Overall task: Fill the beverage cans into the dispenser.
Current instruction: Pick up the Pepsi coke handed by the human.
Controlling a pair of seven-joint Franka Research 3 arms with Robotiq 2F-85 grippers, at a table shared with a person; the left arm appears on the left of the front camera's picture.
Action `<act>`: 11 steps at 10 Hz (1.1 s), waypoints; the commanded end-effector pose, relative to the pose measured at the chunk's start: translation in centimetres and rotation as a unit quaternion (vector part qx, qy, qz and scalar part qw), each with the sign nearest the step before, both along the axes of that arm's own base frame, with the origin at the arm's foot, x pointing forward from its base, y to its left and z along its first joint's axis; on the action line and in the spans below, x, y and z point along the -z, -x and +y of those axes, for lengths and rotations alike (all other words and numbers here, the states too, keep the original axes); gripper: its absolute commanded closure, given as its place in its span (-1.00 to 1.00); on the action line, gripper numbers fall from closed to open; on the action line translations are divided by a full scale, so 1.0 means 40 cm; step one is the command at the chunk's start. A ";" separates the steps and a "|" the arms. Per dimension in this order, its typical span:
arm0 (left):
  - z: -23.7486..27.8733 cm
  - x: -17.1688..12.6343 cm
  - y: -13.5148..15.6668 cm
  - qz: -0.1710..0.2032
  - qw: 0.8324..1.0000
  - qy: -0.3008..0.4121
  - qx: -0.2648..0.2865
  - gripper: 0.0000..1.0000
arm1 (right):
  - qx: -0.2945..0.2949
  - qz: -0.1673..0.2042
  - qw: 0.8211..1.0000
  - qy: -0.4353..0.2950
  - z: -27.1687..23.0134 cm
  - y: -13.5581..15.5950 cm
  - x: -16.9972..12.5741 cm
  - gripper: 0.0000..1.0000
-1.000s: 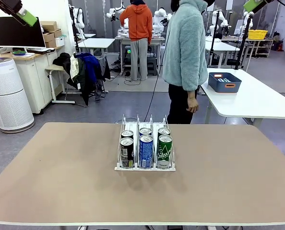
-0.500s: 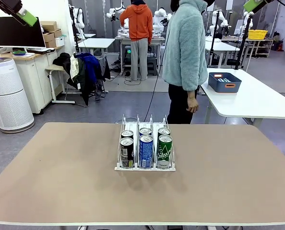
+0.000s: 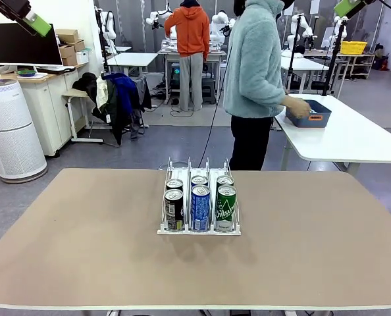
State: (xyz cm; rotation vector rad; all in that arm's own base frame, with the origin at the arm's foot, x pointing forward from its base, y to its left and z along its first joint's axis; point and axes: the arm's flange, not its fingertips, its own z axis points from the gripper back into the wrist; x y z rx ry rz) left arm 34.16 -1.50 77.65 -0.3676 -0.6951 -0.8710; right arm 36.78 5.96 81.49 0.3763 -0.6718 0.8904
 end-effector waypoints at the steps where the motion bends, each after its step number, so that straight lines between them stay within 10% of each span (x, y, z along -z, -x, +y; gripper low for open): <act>1: 0.007 -0.003 0.001 0.008 1.000 0.007 0.000 -1.00 | 0.000 0.005 1.000 -0.003 0.003 0.004 0.001 -1.00; 11: 0.007 -0.003 0.001 0.008 1.000 0.007 0.000 -1.00 | 0.000 0.005 1.000 -0.003 0.003 0.004 0.001 -1.00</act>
